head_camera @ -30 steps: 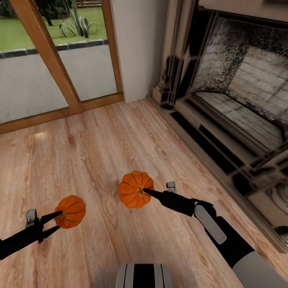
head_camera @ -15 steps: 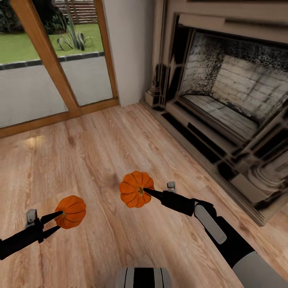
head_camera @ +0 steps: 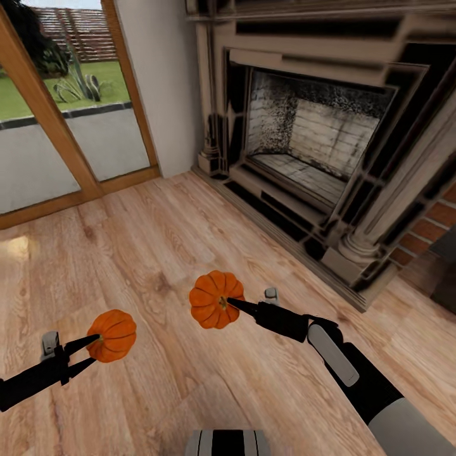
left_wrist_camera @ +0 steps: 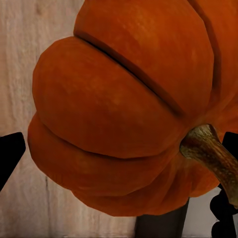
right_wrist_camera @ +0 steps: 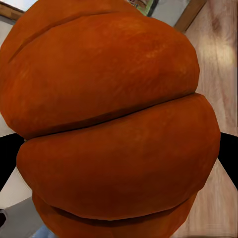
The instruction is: Place each of the two pumpkins and all three candles from the living room inside a cabinet in the living room (use any cabinet), then make sure every cabinet is closed, and position the cauldron so it is next to a table in the living room.
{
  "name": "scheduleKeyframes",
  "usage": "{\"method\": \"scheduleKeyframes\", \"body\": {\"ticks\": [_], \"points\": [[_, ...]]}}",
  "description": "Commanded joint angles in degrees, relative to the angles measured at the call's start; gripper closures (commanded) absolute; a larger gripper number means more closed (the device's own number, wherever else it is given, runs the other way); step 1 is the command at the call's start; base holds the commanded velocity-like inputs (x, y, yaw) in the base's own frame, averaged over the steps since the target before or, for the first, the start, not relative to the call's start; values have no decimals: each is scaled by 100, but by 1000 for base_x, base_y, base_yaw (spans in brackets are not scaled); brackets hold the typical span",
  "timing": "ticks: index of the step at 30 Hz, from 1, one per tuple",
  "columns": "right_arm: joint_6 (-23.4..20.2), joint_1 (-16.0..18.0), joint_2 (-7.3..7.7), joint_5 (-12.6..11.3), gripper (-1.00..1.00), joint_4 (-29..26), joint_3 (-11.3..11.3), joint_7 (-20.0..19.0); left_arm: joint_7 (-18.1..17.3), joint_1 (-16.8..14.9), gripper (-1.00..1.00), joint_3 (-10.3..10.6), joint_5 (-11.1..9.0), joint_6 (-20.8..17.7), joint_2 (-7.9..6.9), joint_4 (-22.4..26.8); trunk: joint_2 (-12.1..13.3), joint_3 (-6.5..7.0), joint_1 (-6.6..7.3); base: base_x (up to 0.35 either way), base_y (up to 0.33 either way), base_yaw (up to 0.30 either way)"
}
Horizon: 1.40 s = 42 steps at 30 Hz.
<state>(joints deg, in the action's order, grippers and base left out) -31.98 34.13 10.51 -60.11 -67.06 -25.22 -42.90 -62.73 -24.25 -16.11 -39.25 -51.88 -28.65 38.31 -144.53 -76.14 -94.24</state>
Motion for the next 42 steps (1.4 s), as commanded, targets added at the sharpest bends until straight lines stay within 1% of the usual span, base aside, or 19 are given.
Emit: {"method": "scheduleKeyframes", "body": {"ticks": [1, 5, 13, 16, 29, 36, 42], "points": [[-54, 6, 3, -88, 100, 0, -9, 12, -14, -1, 100, -7, -47, -53, -1, 4, 0, 19, 7, -339, 0, -288], [-54, 6, 3, -87, 100, -1, -3, 18, -18, -1, 100, -6, -44, -51, 0, 2, 5, 108, 18, -339, 0, -268], [-54, 6, -2, -103, 100, 31, 3, 30, -17, -1, 100, -6, -47, -55, 7, 2, 16, 285, 38, -339, 0, -52], [-54, 6, 0, -112, 100, 115, 7, 28, -18, -1, 100, -6, -47, -53, 8, 2, 20, 352, 46, -241, -34, -206], [-54, 6, 2, -124, 100, 213, 14, 17, -20, -1, 100, -6, -47, -52, 20, 1, 37, 640, 80, -22, -5, -284], [-54, 6, -3, -124, 100, 272, 25, -4, -14, -1, 100, -6, -47, -57, 27, 1, 46, 795, 98, -188, 0, -290], [-54, 6, 1, -125, 100, 297, 26, -6, -13, -1, 100, -6, -47, -57, 33, 1, 54, 928, 113, -25, 0, -290]]}}
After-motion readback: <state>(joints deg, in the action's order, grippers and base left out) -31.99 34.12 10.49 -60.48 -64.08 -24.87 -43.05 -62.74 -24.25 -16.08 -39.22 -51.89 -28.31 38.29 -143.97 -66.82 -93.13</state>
